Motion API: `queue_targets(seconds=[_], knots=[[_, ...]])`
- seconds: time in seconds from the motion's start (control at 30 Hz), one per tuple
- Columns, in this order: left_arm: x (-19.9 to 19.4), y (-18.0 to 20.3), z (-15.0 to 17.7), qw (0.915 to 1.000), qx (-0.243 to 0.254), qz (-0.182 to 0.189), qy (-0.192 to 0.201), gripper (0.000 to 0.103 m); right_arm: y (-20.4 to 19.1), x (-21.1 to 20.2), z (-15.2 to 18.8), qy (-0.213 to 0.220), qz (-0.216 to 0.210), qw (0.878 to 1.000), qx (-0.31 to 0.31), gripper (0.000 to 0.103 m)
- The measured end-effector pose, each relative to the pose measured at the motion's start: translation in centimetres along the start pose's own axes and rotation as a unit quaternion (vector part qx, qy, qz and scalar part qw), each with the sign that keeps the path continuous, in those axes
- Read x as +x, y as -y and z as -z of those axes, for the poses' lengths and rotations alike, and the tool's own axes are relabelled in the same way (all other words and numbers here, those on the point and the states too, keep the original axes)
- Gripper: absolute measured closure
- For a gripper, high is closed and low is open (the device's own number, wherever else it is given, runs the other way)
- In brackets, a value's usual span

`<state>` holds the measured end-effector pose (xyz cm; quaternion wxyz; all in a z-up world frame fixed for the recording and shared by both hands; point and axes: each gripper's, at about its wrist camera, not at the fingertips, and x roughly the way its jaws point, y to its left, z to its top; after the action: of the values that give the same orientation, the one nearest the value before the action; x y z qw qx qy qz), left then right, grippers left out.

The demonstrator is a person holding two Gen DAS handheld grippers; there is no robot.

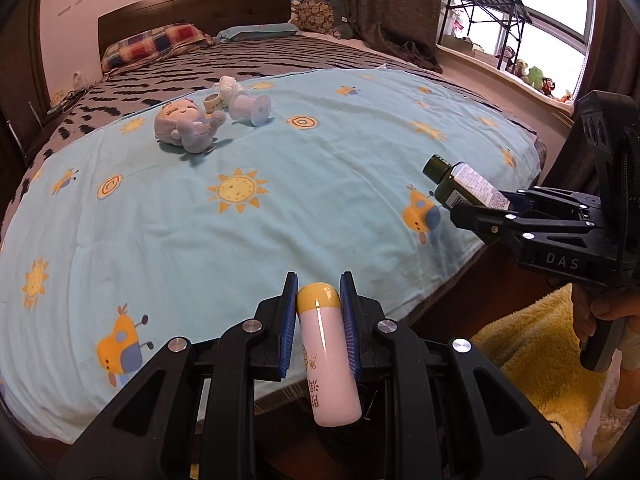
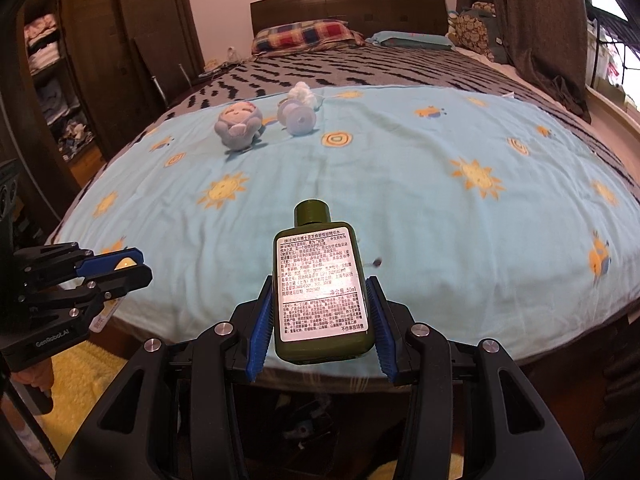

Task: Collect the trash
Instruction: 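Carry the tube and green bottle off the bed down to the bin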

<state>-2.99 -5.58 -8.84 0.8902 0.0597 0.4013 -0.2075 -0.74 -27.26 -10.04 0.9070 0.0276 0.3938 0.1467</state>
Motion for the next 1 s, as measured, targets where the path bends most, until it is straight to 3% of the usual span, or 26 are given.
queue_targets(seconds=[0.53,1.0], knots=[[-0.1,0.8,4.6,0.9996,-0.01,0.017,-0.02,0.083,-1.1,0.3,4.2,-0.036,-0.007,0.999,0.011,0.058],[2.4,1.2,9.5,0.9957,-0.034,0.026,-0.082,0.083,-1.9,2.6,8.7,-0.107,-0.008,0.994,0.021,0.058]])
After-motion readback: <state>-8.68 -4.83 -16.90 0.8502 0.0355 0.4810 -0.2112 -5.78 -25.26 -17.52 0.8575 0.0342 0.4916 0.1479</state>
